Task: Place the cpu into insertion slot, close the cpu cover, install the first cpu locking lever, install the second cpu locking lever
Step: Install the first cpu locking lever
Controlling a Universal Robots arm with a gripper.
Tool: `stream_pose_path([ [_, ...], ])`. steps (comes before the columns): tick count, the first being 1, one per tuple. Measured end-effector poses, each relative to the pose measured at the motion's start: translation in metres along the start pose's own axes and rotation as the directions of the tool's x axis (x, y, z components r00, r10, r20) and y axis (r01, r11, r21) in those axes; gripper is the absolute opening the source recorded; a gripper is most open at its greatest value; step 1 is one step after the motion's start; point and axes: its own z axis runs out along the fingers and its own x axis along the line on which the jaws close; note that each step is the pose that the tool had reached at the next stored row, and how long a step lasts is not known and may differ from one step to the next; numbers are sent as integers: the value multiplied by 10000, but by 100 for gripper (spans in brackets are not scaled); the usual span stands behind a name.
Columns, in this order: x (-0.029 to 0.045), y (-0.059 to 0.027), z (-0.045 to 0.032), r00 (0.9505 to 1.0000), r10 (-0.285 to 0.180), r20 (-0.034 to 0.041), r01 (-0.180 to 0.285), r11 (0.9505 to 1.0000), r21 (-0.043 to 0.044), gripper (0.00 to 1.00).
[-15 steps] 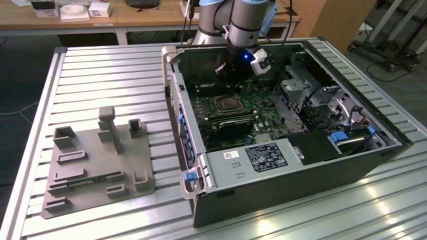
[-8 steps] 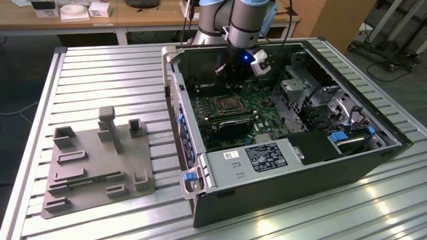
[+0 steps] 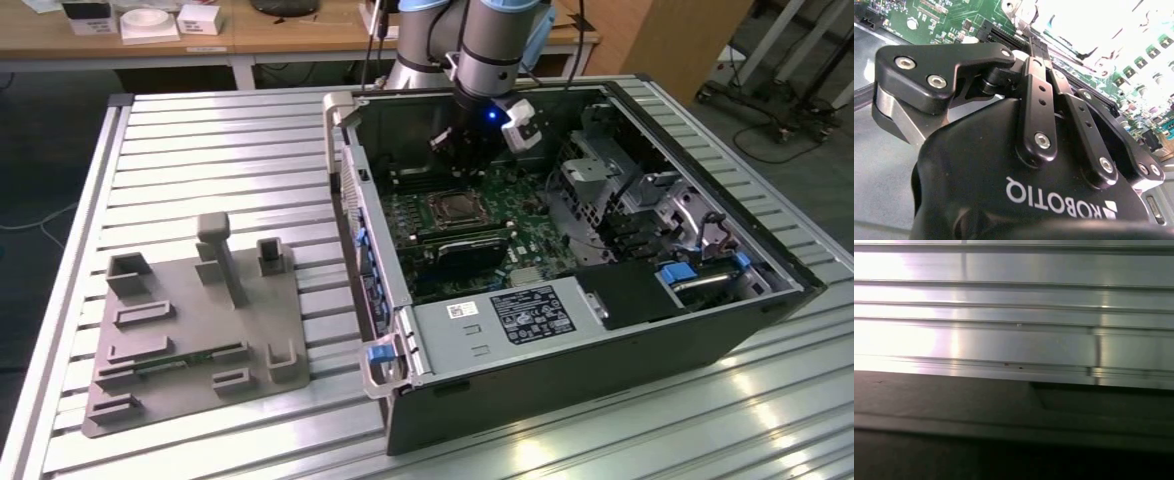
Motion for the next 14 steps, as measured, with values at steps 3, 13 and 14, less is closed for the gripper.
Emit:
stream_pose_path([
  [3, 0, 0, 6, 10000, 0, -2, 0, 10000, 26, 10],
  [13, 0, 0, 10, 10000, 0, -4, 0, 10000, 79, 10],
  [14, 0, 0, 8, 10000, 0, -3, 0, 10000, 78, 10],
])
